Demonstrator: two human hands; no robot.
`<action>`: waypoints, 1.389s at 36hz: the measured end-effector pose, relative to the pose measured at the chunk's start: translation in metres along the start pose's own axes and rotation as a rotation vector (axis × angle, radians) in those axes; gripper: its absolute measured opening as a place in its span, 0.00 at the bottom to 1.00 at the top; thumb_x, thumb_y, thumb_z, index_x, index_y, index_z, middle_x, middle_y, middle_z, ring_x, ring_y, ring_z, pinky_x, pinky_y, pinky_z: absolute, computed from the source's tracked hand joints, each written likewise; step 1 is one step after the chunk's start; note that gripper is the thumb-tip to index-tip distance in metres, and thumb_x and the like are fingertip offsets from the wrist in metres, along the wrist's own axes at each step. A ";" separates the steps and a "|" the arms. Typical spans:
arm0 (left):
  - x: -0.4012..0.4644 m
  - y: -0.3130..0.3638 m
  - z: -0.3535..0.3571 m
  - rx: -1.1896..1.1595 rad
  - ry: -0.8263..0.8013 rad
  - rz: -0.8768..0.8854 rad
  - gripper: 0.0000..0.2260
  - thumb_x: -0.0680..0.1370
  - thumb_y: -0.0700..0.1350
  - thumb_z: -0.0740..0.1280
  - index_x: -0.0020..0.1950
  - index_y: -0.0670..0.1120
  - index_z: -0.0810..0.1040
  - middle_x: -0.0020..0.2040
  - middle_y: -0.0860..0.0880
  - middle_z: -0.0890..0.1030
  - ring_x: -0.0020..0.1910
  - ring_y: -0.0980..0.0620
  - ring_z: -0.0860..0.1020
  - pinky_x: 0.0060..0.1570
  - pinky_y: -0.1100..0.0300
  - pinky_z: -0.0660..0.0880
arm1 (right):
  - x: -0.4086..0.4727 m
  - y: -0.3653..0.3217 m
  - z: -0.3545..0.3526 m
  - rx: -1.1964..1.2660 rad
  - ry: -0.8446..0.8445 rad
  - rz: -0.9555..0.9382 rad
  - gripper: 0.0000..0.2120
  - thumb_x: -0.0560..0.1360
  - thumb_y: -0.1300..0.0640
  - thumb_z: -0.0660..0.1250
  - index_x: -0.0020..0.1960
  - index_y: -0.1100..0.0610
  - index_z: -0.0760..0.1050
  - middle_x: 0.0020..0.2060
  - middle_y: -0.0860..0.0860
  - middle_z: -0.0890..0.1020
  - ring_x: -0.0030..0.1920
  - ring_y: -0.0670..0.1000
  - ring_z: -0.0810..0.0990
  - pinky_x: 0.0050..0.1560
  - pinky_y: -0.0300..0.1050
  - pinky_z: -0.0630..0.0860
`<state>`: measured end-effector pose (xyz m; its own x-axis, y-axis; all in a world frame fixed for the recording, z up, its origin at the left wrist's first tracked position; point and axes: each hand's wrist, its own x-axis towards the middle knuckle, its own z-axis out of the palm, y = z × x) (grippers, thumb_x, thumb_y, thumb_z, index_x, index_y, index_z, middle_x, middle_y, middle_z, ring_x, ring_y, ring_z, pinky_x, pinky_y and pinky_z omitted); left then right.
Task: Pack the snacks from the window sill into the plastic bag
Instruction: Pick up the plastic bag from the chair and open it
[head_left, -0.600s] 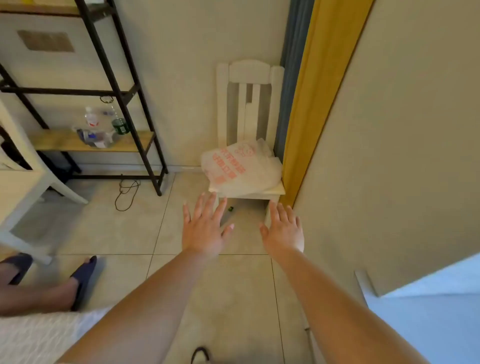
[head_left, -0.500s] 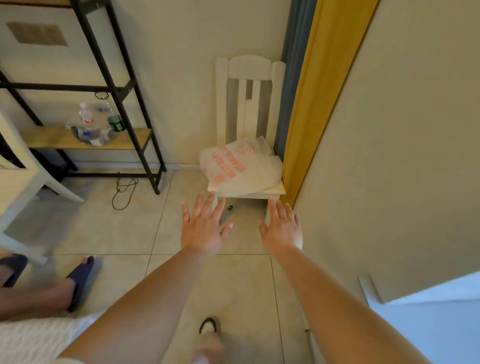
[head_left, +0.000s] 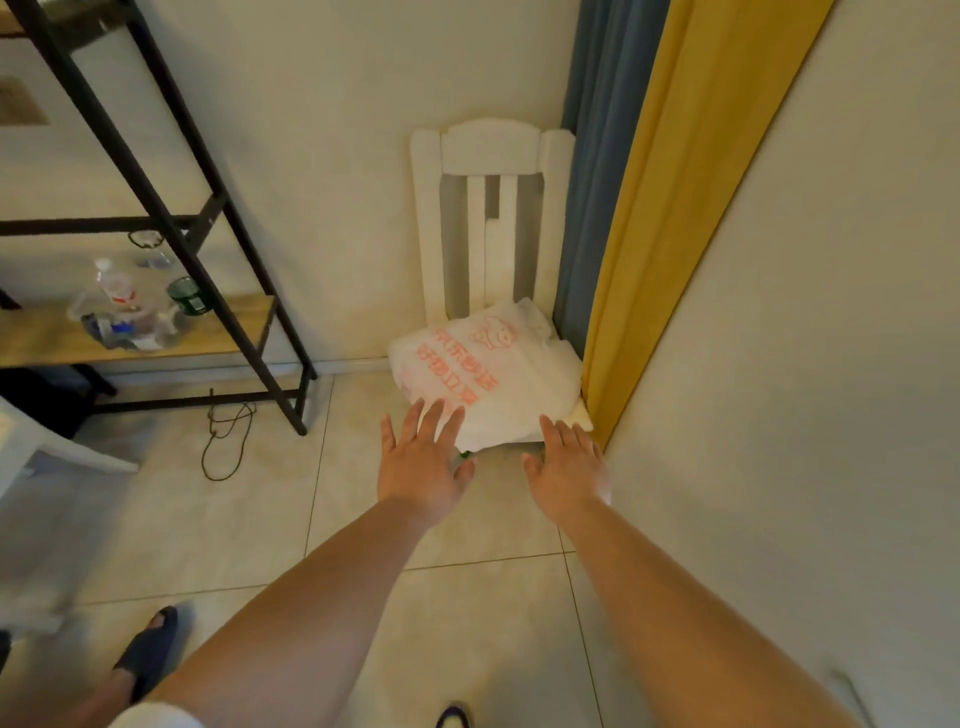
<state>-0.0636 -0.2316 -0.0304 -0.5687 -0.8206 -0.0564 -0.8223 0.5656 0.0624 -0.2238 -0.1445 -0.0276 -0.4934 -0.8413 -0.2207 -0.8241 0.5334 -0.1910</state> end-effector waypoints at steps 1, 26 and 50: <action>0.010 -0.002 0.002 0.005 -0.008 0.001 0.30 0.78 0.63 0.49 0.77 0.56 0.45 0.78 0.52 0.48 0.76 0.49 0.42 0.70 0.43 0.35 | 0.008 -0.001 0.000 0.002 -0.008 0.001 0.28 0.81 0.45 0.49 0.77 0.51 0.45 0.76 0.51 0.54 0.76 0.54 0.50 0.75 0.50 0.51; 0.264 0.034 0.022 0.013 -0.114 -0.089 0.28 0.79 0.64 0.44 0.77 0.57 0.45 0.78 0.52 0.49 0.77 0.47 0.44 0.68 0.43 0.32 | 0.271 0.042 -0.041 0.061 -0.122 -0.004 0.27 0.80 0.44 0.54 0.75 0.53 0.53 0.74 0.52 0.61 0.73 0.55 0.59 0.70 0.49 0.60; 0.518 -0.022 0.076 -0.011 -0.326 0.038 0.28 0.80 0.60 0.48 0.77 0.54 0.46 0.78 0.50 0.52 0.77 0.47 0.45 0.71 0.43 0.37 | 0.507 0.021 -0.009 0.178 -0.319 0.185 0.24 0.79 0.48 0.55 0.73 0.55 0.59 0.69 0.56 0.68 0.66 0.58 0.67 0.62 0.50 0.67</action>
<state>-0.3414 -0.6629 -0.1364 -0.5770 -0.7283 -0.3696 -0.8009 0.5932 0.0816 -0.4938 -0.5606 -0.1346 -0.4949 -0.6752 -0.5470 -0.6543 0.7038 -0.2768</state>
